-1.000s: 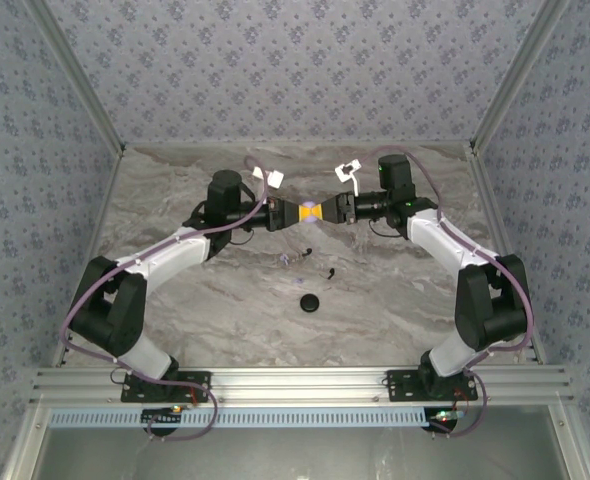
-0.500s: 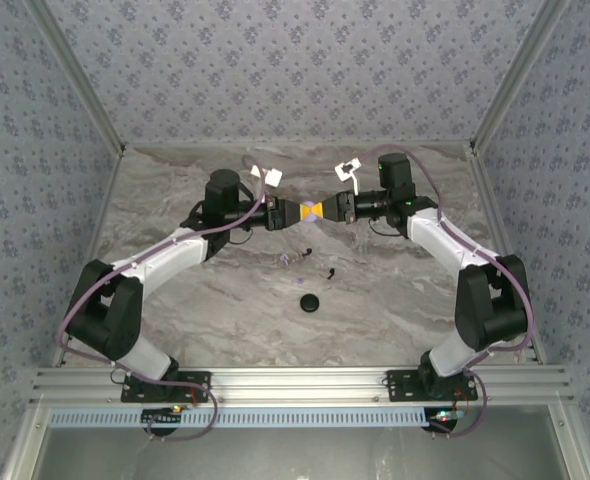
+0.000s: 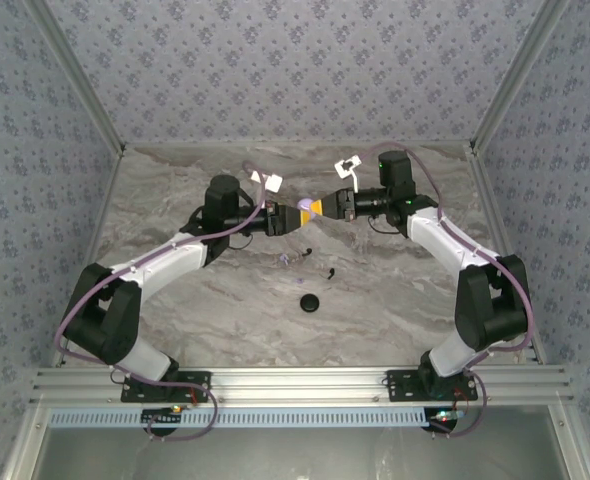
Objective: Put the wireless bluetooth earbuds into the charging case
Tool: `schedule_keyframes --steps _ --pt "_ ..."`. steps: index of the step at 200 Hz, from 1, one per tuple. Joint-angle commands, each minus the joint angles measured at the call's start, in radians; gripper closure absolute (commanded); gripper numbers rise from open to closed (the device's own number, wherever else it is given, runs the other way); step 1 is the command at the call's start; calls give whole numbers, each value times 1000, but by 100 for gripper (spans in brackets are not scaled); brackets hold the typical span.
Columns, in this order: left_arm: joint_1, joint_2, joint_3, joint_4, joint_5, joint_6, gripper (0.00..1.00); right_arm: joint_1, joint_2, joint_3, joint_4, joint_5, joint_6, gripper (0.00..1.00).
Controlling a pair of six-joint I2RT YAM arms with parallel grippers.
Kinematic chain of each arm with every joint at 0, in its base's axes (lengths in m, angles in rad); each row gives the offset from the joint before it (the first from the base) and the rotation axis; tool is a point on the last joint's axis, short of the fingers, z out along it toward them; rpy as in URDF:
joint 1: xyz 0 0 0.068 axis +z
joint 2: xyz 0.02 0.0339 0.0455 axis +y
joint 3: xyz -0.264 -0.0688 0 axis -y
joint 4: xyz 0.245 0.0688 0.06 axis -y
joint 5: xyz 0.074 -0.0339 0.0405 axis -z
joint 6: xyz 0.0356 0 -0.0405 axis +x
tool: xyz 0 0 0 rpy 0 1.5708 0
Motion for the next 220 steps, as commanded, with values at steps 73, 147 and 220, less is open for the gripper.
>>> schedule_keyframes --steps 73,147,220 --pt "-19 16 22 61 3 -27 64 16 -17 32 -3 -33 -3 81" --pt "-19 8 23 59 -7 -21 86 21 -32 25 -92 -17 -74 80" --pt "-19 3 75 -95 -42 91 86 28 -86 40 -255 152 -160 54"
